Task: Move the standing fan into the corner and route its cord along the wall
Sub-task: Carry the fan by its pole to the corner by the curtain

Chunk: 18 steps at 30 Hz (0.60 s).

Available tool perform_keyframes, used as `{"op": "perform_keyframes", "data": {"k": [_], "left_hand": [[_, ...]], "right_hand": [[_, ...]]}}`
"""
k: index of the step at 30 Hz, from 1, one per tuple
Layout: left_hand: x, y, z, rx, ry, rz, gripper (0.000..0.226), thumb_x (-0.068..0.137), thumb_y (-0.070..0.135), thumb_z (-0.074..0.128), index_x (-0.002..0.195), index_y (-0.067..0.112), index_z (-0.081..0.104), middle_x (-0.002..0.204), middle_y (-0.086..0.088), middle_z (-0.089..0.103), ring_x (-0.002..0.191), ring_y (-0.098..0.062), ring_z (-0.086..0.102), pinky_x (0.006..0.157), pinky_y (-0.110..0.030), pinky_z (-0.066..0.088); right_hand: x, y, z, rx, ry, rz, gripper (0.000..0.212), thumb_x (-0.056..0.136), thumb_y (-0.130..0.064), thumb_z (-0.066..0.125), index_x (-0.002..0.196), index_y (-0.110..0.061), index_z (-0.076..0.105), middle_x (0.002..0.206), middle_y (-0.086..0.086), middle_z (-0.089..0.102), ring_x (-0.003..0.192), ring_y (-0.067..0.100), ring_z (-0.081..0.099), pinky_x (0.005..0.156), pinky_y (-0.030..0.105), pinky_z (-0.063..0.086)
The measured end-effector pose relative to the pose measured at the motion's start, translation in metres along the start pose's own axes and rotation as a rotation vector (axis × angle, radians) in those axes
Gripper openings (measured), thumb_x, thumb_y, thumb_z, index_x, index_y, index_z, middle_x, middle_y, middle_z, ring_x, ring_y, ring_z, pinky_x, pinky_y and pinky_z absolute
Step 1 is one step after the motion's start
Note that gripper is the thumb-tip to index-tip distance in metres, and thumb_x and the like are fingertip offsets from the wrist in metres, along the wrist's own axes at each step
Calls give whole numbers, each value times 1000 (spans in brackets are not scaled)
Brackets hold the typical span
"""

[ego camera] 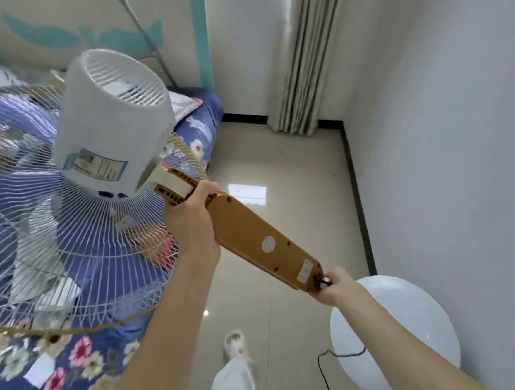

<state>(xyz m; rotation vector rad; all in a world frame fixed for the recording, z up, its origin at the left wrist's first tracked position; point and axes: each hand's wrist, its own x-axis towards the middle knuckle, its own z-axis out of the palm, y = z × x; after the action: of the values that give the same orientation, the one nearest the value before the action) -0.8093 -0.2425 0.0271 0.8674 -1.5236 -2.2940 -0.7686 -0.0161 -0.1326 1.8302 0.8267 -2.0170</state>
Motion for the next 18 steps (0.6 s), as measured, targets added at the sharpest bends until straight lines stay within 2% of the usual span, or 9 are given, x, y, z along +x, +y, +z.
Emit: {"op": "perform_keyframes", "data": {"k": [2,5,9,11,13,15,18], "left_hand": [[36,4,25,-29,20,-4,27,59,17,81,82,16,68,64,6,68,49,-14,62,45,-27,49],[94,7,59,-53,45,-2,27,57,17,81,80,17,68,69,3,67,56,-17,61,49,-30,48],[168,17,111,-78,58,-43,27,53,18,81,78,18,70,69,4,68,57,-18,62,53,-33,48],[203,28,142,-101,43,-34,28,51,20,81,76,20,70,71,4,69,59,-18,63,56,-35,49],[233,35,172,-77,61,-31,28,50,21,81,75,21,69,72,4,69,61,-20,63,57,-37,50],[263,40,205,-77,41,-18,26,51,20,81,73,22,68,67,7,68,57,-18,62,55,-34,49],[301,43,252,-69,46,5,26,52,20,80,76,21,68,64,8,67,54,-16,62,49,-30,49]], "right_hand": [[10,-31,38,-72,-3,-11,34,88,3,39,118,-6,53,108,17,66,91,34,69,87,47,56],[28,-75,97,-115,19,-31,49,84,4,39,129,-7,50,110,17,67,87,34,71,85,51,56],[35,-127,174,-165,47,-75,46,87,3,36,130,-5,50,93,21,66,73,35,70,70,53,59],[31,-158,215,-131,17,-74,46,88,3,33,131,-5,49,92,20,66,81,34,70,76,53,58],[27,-186,249,-127,27,-93,46,90,1,32,132,-6,48,107,17,67,99,32,69,87,50,55],[26,-214,279,-145,29,-85,41,92,1,32,129,-4,49,118,15,65,104,33,68,90,50,54],[29,-255,317,-120,-18,-119,22,91,6,31,102,3,49,100,19,63,87,37,67,75,49,55]]}}
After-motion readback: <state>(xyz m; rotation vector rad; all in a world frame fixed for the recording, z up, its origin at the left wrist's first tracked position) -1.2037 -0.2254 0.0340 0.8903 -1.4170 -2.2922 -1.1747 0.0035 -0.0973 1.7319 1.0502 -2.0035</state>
